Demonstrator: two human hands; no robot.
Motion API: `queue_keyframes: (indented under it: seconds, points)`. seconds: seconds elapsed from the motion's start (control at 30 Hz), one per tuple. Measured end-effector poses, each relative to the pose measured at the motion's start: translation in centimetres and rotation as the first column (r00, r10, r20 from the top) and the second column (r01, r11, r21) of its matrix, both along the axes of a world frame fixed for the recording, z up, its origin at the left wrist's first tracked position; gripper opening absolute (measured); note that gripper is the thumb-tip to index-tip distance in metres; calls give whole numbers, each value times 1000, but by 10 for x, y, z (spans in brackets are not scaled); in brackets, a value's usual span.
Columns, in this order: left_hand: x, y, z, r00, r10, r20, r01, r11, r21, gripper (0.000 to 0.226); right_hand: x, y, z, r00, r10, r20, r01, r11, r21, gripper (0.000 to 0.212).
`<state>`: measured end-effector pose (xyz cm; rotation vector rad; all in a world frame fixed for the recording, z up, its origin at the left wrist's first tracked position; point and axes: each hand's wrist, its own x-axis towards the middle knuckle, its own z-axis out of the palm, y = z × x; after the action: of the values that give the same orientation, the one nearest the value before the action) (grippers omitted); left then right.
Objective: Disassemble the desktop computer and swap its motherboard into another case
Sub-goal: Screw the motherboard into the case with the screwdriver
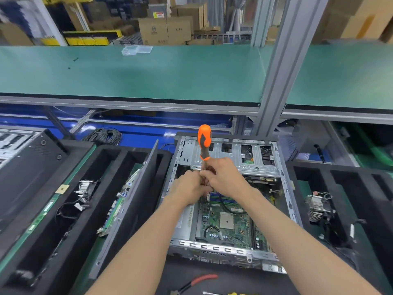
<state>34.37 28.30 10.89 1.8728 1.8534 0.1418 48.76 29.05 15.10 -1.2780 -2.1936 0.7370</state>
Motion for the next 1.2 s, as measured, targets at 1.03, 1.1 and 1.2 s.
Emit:
queue_keyframes:
  seconds: [1.03,1.1,1.2]
  points:
    - [5,-3,4,1000,11,-22,-11,1000,-1,15,-7,6,123,892,100,440,-216,951,222,8]
    - [4,-3,5,1000,7,-25,-7,1000,-3,14,-3,6,130,886,190,424,-271,953,139,20]
    - [5,-3,5,1000,3,-30,-3,1000,-6,15,1,4,135,898,248,362,-284,958,48,21]
